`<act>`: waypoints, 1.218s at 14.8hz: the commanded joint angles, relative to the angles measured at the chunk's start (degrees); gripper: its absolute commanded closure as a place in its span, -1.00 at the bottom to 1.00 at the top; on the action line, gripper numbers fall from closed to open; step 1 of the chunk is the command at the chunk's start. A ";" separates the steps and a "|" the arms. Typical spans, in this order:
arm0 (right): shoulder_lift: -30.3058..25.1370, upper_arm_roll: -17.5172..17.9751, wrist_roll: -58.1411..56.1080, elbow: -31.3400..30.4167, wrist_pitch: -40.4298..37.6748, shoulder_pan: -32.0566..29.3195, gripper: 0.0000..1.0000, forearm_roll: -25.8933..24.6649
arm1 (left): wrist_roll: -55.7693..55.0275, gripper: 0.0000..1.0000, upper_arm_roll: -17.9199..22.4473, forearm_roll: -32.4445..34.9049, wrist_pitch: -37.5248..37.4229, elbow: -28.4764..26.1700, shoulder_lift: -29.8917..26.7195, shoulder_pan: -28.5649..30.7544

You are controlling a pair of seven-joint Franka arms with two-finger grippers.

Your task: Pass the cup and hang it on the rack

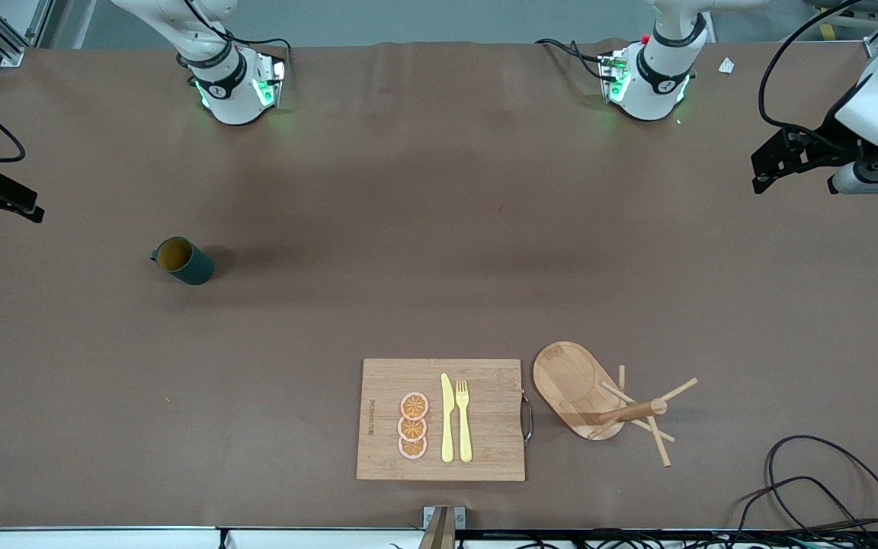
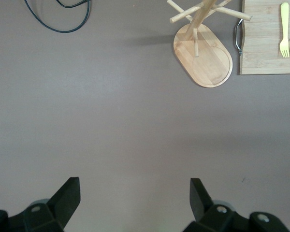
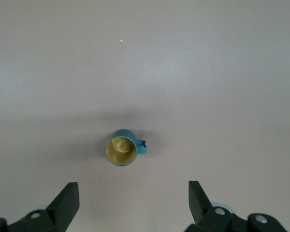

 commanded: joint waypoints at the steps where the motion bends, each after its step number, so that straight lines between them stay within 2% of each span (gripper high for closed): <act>1: 0.56 0.59 -0.09 1.16 -0.60 -0.84 -1.00 0.01 | 1.07 -1.00 -0.25 0.87 -0.45 1.17 0.45 0.43; 7: 0.91 0.59 -0.18 0.64 -0.78 -0.41 -1.00 -0.43 | 0.89 -1.00 -0.34 0.87 -0.37 2.93 1.59 0.43; 11: 1.09 0.77 0.43 -3.57 1.49 0.03 -1.00 0.62 | -0.07 -1.00 -0.34 0.52 -0.37 2.84 1.59 0.08; 15: -0.75 0.68 1.75 -18.66 15.09 0.74 -1.00 4.48 | -0.07 -1.00 -0.43 0.96 -0.01 2.84 2.12 -0.45; 18: -2.43 0.68 1.84 -26.85 22.66 0.65 -1.00 5.11 | 0.80 -1.00 -0.43 0.87 0.07 2.93 2.38 -0.54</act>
